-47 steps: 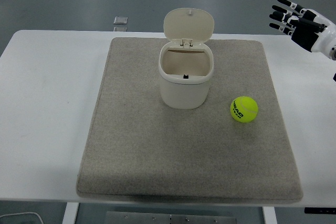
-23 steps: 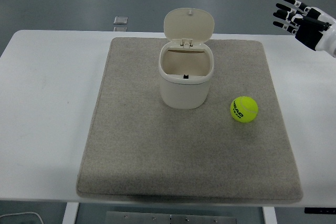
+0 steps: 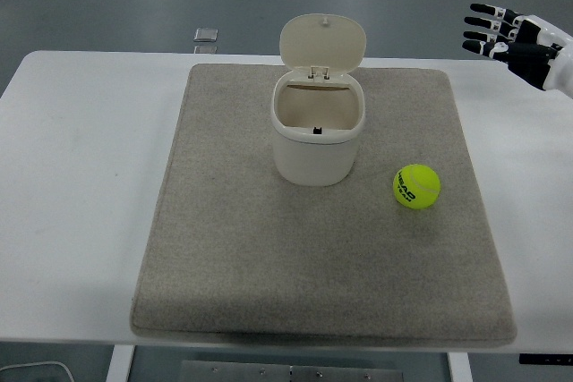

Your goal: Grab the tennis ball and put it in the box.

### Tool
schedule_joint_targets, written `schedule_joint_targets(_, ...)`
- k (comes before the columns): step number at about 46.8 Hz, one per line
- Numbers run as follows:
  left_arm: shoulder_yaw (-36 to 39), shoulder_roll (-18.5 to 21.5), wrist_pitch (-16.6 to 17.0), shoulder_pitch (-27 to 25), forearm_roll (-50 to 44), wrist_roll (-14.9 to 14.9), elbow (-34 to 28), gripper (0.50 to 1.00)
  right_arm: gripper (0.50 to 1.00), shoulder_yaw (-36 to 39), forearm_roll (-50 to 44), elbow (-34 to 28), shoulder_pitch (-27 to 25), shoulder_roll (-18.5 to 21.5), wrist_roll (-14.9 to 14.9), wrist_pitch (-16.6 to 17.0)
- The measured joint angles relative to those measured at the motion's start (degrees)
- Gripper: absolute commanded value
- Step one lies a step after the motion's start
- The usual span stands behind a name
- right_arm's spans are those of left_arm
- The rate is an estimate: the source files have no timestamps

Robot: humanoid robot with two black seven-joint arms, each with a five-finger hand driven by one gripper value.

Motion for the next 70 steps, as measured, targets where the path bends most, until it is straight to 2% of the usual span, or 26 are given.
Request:
schedule_joint_targets(11,0.0,0.0,0.0,0.0,0.0,0.0,0.0,0.992,0.917,-0.5,-14.3,9.6,-0.2,-4.5,6.0,0.7)
schedule_joint_targets(18,0.0,0.0,0.0,0.0,0.0,0.0,0.0,0.992,0.917,-0.9,-23.0,12.0,-0.5,-5.7,8.9,1.2)
schedule_joint_targets(26,0.0,0.0,0.0,0.0,0.0,0.0,0.0,0.992,0.917,-0.5,-34.1,14.2,-1.9,-8.4,12.6,4.1)
schedule_joint_targets(32,0.0,0.0,0.0,0.0,0.0,0.0,0.0,0.992,0.915,-0.8,-41.4,17.1,-3.4,-10.3,15.0,4.3)
schedule_joint_targets(42,0.0,0.0,0.0,0.0,0.0,0.0,0.0,0.992,0.915,-0.9,-47.1,25.9,-6.1,-14.4,15.8,4.3)
schedule_joint_targets(54,0.0,0.0,0.0,0.0,0.0,0.0,0.0,0.992,0.915,-1.1,-53.6,29.5,-9.1,-13.8,15.7,3.4)
schedule_joint_targets(70,0.0,0.0,0.0,0.0,0.0,0.0,0.0,0.992,0.913,-6.4,-54.6,29.6,-11.8,-12.2,15.6,-6.1)
